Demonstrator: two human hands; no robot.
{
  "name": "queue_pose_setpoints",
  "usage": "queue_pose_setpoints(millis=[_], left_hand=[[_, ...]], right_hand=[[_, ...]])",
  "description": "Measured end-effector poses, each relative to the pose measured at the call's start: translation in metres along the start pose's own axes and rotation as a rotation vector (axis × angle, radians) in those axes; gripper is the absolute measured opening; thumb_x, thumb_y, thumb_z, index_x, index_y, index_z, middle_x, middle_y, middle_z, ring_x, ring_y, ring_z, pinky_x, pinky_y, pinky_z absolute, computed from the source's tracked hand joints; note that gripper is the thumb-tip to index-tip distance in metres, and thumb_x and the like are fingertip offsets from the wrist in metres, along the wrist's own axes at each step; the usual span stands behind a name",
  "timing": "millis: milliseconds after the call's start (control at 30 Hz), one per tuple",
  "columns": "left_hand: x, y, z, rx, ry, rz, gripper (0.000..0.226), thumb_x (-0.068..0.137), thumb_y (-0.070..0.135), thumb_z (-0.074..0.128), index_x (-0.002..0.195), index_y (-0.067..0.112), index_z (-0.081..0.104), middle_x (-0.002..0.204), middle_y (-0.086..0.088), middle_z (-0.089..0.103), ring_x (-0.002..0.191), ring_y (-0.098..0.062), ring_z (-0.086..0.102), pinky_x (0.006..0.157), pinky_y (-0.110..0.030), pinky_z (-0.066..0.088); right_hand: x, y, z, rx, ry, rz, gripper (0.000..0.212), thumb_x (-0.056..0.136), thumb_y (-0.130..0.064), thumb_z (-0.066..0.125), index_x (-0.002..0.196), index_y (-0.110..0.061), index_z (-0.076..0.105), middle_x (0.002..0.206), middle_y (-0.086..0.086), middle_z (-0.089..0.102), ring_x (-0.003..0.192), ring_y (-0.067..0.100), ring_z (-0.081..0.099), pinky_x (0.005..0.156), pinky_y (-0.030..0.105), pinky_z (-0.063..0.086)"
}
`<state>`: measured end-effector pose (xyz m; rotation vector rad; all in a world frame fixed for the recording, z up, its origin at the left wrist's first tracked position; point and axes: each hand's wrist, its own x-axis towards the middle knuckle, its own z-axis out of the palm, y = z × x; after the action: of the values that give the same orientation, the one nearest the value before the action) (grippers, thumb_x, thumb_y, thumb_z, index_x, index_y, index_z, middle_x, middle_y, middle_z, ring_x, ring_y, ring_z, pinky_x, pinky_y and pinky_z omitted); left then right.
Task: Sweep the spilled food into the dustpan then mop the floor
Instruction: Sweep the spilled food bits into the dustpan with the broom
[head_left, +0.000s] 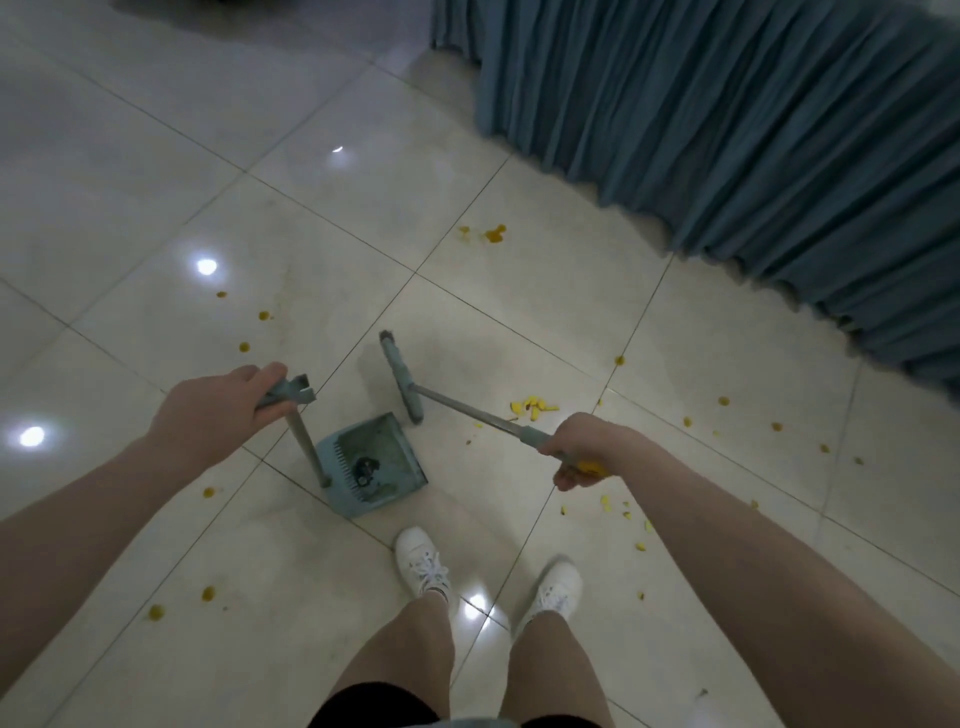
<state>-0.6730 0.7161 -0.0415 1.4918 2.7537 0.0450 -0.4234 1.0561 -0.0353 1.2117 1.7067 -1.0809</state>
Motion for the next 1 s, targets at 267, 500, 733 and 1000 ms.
queue_pose_setpoints(millis=[267,500,733,1000], left_hand=[[-0.025,0.021,-0.012,0.039,0.023,-0.015,0.033,0.082,0.036,0.069,0.100,0.015,0.050,0.071,-0.006,0.060,0.038,-0.024,0.050,0.038,-0.022,0.034],[-0.034,0.064,-0.013,0.080,-0.003,-0.014,0.034,0.082,0.038,0.068,0.102,0.017,0.050,0.075,-0.006,0.061,0.042,-0.028,0.055,0.039,-0.026,0.038],[-0.023,0.135,-0.008,0.079,-0.019,0.033,0.034,0.081,0.039,0.070,0.100,0.019,0.049,0.075,-0.005,0.061,0.044,-0.029,0.058,0.042,-0.021,0.032],[0.002,0.214,-0.007,0.055,-0.030,0.115,0.033,0.081,0.037,0.071,0.097,0.020,0.049,0.071,-0.003,0.059,0.044,-0.028,0.057,0.042,-0.019,0.026]], right_hand=[[-0.013,0.023,0.006,-0.477,0.079,-0.016,0.022,0.103,-0.018,0.033,0.107,-0.004,0.049,0.084,0.013,0.063,0.042,0.017,0.044,0.042,0.022,0.036],[-0.023,0.124,-0.020,-0.592,0.183,-0.038,0.045,0.097,-0.005,0.030,0.134,-0.020,0.052,0.075,-0.001,0.044,0.050,0.013,0.045,0.042,0.023,0.036],[-0.038,0.262,-0.058,-0.370,0.213,0.098,0.031,0.103,-0.019,0.029,0.117,-0.018,0.056,0.068,0.003,0.047,0.044,0.015,0.040,0.036,0.018,0.031],[-0.069,0.368,-0.097,-0.139,0.276,0.245,0.033,0.102,-0.032,0.037,0.103,-0.006,0.057,0.070,0.007,0.049,0.041,0.016,0.040,0.039,0.017,0.031]])
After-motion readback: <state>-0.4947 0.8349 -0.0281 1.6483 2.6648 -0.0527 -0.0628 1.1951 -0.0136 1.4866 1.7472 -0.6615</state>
